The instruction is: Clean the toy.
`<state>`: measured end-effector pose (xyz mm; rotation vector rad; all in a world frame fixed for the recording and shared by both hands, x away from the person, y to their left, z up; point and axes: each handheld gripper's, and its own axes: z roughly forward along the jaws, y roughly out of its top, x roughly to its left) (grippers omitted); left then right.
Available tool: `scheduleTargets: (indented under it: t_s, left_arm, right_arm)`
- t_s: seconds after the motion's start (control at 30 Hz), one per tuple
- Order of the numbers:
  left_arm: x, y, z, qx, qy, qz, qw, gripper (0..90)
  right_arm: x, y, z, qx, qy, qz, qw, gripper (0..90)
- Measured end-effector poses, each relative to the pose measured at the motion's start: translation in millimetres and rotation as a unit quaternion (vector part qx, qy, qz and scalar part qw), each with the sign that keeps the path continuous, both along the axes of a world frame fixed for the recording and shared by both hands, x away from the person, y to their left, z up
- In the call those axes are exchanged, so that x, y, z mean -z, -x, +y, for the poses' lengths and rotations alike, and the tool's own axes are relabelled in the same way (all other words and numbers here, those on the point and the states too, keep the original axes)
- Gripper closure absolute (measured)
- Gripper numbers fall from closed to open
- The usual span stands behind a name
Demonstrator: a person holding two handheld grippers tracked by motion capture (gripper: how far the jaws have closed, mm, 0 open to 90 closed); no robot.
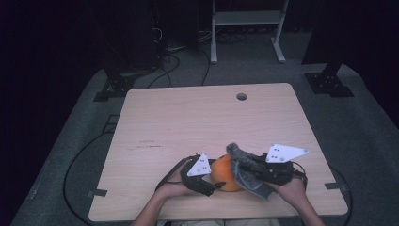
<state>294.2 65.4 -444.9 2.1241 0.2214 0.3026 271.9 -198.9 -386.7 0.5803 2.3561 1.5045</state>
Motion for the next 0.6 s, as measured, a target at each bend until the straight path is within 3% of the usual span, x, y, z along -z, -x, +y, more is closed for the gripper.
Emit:
scheduleTargets:
  t_s: [0.07, 0.17, 0.43, 0.6]
  left_arm:
    - [-0.7, 2.5, -2.4, 0.003, -0.002, -0.006, 1.0000, 23.2]
    - [-1.0, 3.2, -3.4, 0.006, -0.002, -0.008, 0.9999, 23.4]
    - [-2.9, 4.5, -6.3, 0.004, 0.010, -0.012, 0.9999, 23.8]
    - [-4.3, 6.7, -10.1, 0.001, 0.011, -0.020, 0.9997, 24.7]
  right_arm:
    - [-0.8, 2.7, 11.0, -0.006, 0.018, -0.005, 0.9998, 74.7]
    - [6.5, -0.5, 11.6, 0.003, 0.035, -0.003, 0.9994, 74.8]
    - [12.6, -8.8, -16.5, 0.034, 0.026, 0.021, 0.9989, 74.8]
    - [1.2, 0.2, -8.6, 0.029, 0.020, 0.002, 0.9994, 74.8]
